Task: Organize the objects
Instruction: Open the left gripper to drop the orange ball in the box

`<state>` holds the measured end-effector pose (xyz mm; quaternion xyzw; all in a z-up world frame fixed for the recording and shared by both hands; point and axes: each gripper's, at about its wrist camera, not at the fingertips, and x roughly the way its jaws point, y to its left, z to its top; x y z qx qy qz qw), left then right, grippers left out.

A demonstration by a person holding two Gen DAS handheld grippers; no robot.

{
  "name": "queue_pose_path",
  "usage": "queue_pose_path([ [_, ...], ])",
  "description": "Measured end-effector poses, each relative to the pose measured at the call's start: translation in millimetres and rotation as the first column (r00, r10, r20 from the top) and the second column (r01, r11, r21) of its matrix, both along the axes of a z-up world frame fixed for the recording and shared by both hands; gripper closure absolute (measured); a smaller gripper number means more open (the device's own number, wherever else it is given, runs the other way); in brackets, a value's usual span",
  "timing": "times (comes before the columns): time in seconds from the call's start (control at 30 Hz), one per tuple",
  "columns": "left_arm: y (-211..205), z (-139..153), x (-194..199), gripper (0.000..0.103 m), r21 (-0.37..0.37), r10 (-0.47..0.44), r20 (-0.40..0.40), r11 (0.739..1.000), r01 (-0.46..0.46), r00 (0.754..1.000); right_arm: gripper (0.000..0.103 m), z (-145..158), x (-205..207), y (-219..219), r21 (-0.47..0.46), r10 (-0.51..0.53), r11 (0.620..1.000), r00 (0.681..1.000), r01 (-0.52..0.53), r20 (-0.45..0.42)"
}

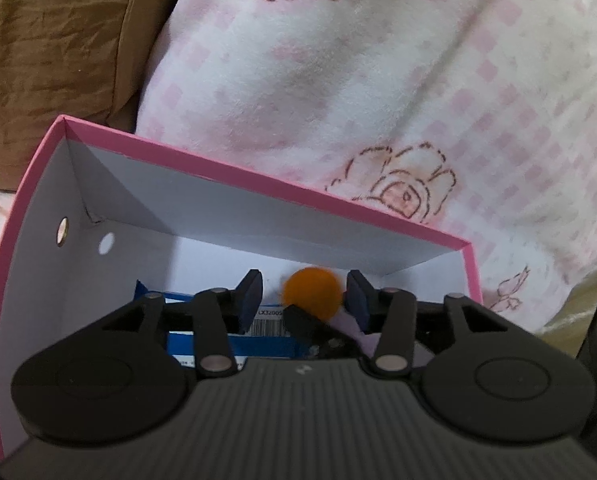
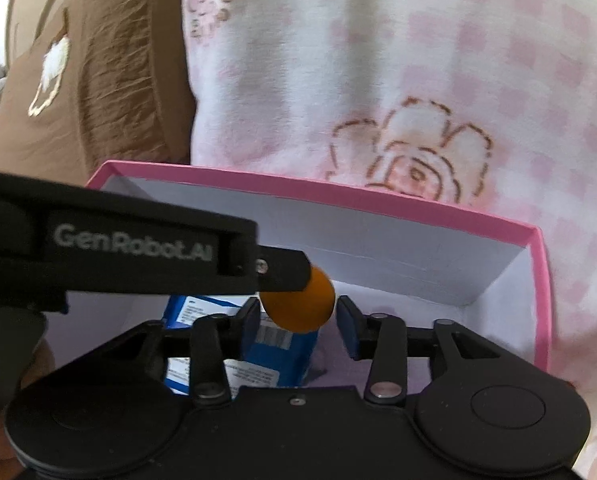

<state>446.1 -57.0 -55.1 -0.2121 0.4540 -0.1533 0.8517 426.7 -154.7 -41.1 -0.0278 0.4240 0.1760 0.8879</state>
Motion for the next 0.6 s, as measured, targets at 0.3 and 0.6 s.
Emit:
queue_pose_path([
  [0.3,1,24,-28,0.051,0.114,-0.022,0.020,0.993,0.020,1.000,0.054,11,-18,-15,0.033,-0.009,0.999,1.000,0.009,-0.008],
  [0.6,10,60,-69,0.042,0.244,-0.076,0.004,0.967,0.073,0.997,0.053,42,-78,-39,0.038,0.015,0.999,1.000,-0.015,-0.002],
])
